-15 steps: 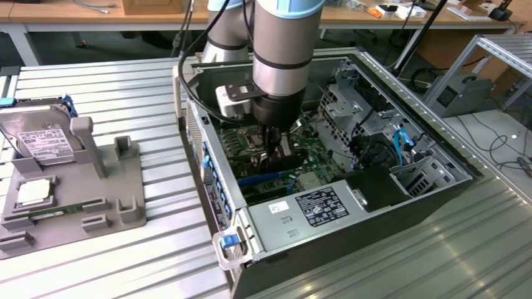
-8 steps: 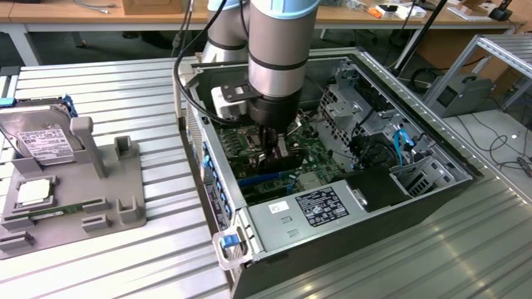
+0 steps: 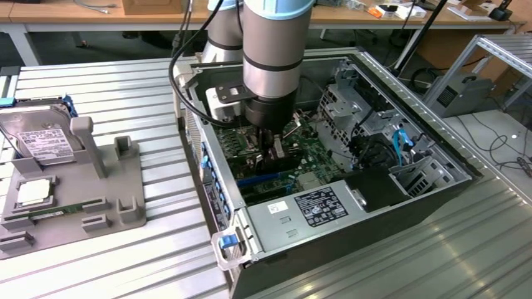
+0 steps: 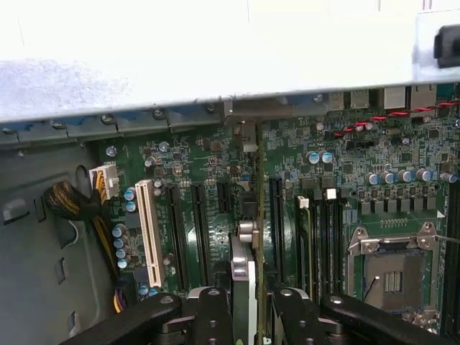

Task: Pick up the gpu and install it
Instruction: 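Insert the gpu into the slot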

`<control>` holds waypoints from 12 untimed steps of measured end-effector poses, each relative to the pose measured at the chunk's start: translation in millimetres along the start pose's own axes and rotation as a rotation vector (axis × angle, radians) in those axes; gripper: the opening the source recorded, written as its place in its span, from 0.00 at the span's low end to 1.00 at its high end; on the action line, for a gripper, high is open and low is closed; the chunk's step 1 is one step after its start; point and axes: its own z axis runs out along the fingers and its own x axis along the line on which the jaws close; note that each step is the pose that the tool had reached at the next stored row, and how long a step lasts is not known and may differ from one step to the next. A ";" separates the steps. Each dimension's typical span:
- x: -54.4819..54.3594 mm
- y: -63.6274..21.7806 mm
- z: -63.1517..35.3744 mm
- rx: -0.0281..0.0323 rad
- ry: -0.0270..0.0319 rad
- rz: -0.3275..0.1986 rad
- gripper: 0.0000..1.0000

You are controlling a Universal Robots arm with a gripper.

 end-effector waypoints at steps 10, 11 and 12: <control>-0.1 0.5 4.3 0.0000 0.0000 0.000 0.27; -0.1 0.5 4.4 0.0000 -0.0001 0.000 0.27; -0.2 0.5 4.8 0.0001 -0.0003 0.000 0.27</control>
